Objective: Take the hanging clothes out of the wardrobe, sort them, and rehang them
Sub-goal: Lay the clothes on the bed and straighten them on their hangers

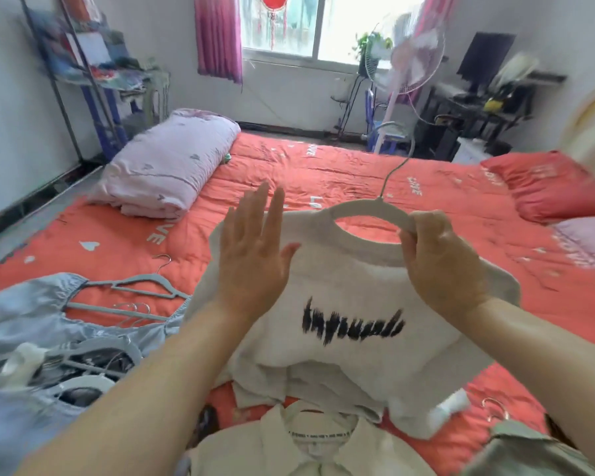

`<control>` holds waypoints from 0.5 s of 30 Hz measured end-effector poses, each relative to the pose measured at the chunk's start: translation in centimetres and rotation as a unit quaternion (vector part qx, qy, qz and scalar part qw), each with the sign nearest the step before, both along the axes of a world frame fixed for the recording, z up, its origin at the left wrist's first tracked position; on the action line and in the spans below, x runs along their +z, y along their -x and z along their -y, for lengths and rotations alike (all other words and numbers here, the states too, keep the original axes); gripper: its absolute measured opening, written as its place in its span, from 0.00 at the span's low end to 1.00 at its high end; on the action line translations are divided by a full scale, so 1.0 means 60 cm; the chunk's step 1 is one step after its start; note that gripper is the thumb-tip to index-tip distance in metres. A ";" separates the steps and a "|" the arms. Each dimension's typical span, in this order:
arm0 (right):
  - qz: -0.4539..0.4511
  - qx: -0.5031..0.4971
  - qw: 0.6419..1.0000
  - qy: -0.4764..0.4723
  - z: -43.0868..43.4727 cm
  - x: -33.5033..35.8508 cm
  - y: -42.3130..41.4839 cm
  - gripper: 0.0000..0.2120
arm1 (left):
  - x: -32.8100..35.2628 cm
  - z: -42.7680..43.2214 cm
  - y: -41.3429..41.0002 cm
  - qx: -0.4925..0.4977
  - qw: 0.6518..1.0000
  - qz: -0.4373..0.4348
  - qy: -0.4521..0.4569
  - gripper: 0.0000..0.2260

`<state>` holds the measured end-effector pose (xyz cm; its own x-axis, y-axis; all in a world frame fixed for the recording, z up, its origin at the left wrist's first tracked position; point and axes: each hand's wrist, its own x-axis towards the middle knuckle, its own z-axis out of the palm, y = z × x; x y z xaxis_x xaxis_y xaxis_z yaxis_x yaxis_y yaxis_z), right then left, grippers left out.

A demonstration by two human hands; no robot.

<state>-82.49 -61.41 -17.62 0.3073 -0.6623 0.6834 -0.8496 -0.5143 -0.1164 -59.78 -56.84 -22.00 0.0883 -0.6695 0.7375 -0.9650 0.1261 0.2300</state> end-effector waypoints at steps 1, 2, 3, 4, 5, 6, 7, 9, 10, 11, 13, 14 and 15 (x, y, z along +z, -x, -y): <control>0.004 0.010 1.000 0.012 -0.025 0.027 0.001 0.10 | 0.040 -0.013 0.001 0.009 1.000 0.015 -0.014 0.29; 0.006 0.018 1.000 0.019 -0.052 0.056 0.001 0.13 | 0.076 -0.030 0.004 0.015 0.999 0.027 -0.036 0.29; 0.010 0.026 0.999 0.024 -0.078 0.085 0.003 0.14 | 0.108 -0.049 0.007 0.022 0.997 0.034 -0.059 0.28; 0.015 0.033 0.999 0.025 -0.103 0.113 0.005 0.15 | 0.137 -0.070 0.009 0.026 0.995 0.032 -0.086 0.28; 0.017 0.040 0.999 0.024 -0.127 0.139 0.007 0.15 | 0.163 -0.093 0.010 0.024 0.995 0.023 -0.095 0.28; 0.016 0.044 0.999 0.024 -0.150 0.163 0.011 0.15 | 0.187 -0.118 0.012 0.019 0.996 0.017 -0.086 0.27; 0.014 0.046 0.998 0.026 -0.173 0.186 0.017 0.14 | 0.210 -0.144 0.015 0.018 0.997 0.020 -0.068 0.25; 0.017 0.049 0.998 0.035 -0.221 0.227 0.030 0.12 | 0.252 -0.193 0.020 0.030 0.998 0.053 -0.033 0.21; 0.016 0.050 0.998 0.042 -0.248 0.245 0.037 0.12 | 0.273 -0.218 0.023 0.023 0.998 0.058 -0.031 0.20; 0.014 0.050 0.997 0.048 -0.278 0.263 0.044 0.12 | 0.295 -0.245 0.025 0.014 0.998 0.046 -0.048 0.21; 0.017 0.042 0.998 0.053 -0.335 0.299 0.060 0.11 | 0.337 -0.295 0.031 0.009 0.997 0.014 -0.069 0.22; 0.016 0.039 0.998 0.053 -0.362 0.312 0.069 0.11 | 0.351 -0.321 0.035 0.005 0.997 0.007 -0.073 0.22; 0.018 0.039 0.997 0.058 -0.390 0.325 0.078 0.11 | 0.363 -0.347 0.038 0.000 0.998 0.008 -0.065 0.23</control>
<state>-87.15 -37.99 1.90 0.3283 -0.5531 0.7657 -0.8028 -0.5905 -0.0824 -62.06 -36.02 -0.24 0.0779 -0.7594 0.6459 -0.9688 0.0954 0.2289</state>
